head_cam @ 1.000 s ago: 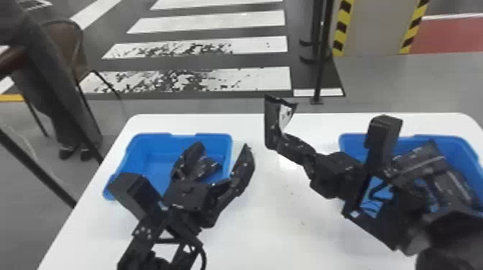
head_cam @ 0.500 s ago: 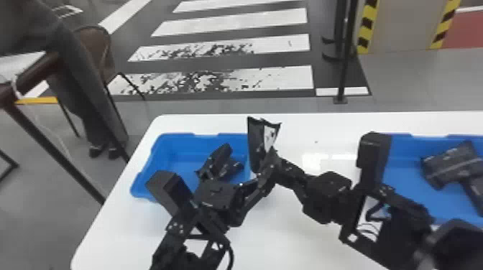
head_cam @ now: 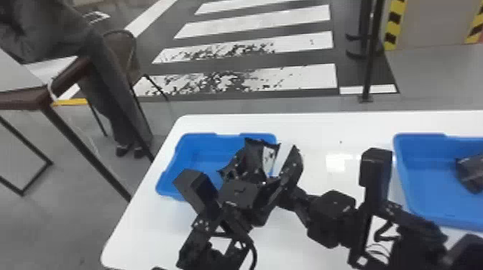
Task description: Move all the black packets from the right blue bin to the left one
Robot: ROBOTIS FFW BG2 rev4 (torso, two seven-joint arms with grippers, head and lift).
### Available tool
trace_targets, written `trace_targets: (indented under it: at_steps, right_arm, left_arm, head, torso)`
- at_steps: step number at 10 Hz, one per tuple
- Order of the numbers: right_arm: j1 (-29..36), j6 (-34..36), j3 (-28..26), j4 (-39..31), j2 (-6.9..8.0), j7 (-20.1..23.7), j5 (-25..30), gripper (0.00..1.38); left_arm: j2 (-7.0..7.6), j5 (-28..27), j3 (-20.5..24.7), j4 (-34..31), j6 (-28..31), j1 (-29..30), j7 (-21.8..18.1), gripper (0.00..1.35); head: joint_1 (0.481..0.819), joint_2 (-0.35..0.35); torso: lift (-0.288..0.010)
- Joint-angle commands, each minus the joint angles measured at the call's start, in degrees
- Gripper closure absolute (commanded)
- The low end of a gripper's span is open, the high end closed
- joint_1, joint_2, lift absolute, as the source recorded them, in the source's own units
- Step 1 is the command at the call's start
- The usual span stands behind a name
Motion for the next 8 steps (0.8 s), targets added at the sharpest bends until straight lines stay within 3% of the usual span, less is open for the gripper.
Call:
trace_targets:
  at_steps: [1, 2, 4, 5, 7, 8]
  right_arm:
    - [0.07, 0.07, 0.31, -0.15, -0.11, 0.00, -0.14, 1.15]
    - [0.07, 0.07, 0.31, -0.15, -0.20, 0.00, -0.25, 1.15]
    - [0.07, -0.07, 0.31, -0.15, -0.20, 0.00, -0.60, 1.15]
    - [0.21, -0.78, 0.19, -0.15, -0.20, 0.00, -0.94, 1.15]
    - [0.49, -3.03, 0.19, 0.84, -0.11, 0.00, -3.00, 1.13]
    - [0.49, -5.56, 0.19, 2.53, 0.15, 0.35, -4.48, 0.89]
  left_arm:
    - [0.00, -2.52, 0.32, 0.00, -0.17, -0.09, 0.34, 0.83]
    - [0.00, -2.52, 0.43, -1.40, 4.05, 0.05, 0.60, 1.16]
    - [0.18, -3.55, 0.66, -2.25, 3.91, 0.48, 1.22, 1.22]
    - [0.35, -3.55, -0.02, -2.25, -1.44, 1.46, 3.50, 1.22]
    - [0.44, -3.89, -0.25, -2.53, -4.53, 2.16, 4.56, 1.22]
    - [0.44, -4.24, -0.82, -2.53, -8.19, 2.73, 6.58, 1.22]
  head:
    - [0.695, 0.315]
    - [0.695, 0.320]
    - [0.695, 0.323]
    - [0.695, 0.325]
    - [0.695, 0.340]
    - [0.695, 0.341]
  torso:
    - [-0.140]
    - [-0.140]
    - [-0.140]
    - [-0.140]
    - [-0.140]
    - [-0.140]
